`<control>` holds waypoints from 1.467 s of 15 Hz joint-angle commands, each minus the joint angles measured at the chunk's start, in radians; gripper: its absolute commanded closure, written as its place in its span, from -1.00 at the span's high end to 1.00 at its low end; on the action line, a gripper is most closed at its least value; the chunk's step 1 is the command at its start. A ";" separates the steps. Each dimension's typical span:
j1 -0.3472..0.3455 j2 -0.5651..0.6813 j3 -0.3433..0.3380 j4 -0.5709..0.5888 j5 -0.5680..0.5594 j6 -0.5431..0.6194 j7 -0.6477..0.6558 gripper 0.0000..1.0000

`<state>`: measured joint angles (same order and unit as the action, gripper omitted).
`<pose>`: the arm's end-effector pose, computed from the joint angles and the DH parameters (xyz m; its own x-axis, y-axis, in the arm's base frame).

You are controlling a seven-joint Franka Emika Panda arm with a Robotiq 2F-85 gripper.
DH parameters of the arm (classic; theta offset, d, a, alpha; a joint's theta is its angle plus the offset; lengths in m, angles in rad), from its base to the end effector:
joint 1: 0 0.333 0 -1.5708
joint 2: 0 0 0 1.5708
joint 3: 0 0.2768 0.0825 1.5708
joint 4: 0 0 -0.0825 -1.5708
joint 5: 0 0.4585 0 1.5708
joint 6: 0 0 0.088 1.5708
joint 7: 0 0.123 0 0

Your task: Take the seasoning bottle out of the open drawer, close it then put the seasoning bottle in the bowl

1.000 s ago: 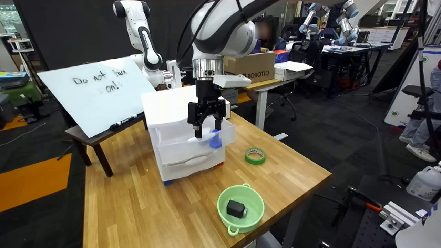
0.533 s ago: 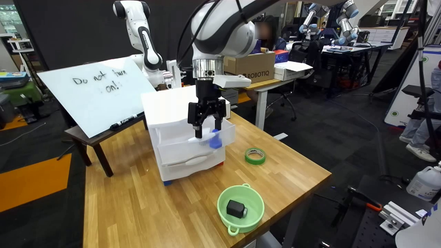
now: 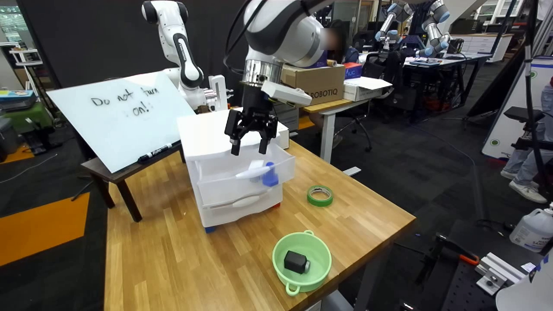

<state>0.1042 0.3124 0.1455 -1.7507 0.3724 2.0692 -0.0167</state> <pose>0.6711 0.1919 0.3118 0.9962 0.0844 -0.0214 0.0709 -0.9292 -0.3628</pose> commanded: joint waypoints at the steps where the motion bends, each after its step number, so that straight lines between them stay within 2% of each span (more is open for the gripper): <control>1: -0.007 -0.015 0.000 -0.027 0.041 0.055 0.025 1.00; 10: -0.002 0.001 0.002 -0.014 0.017 0.030 0.027 1.00; 22: 0.016 -0.061 -0.029 -0.124 -0.017 0.079 0.290 1.00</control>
<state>0.1051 0.2946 0.1326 -1.8198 0.3781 2.1247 0.2188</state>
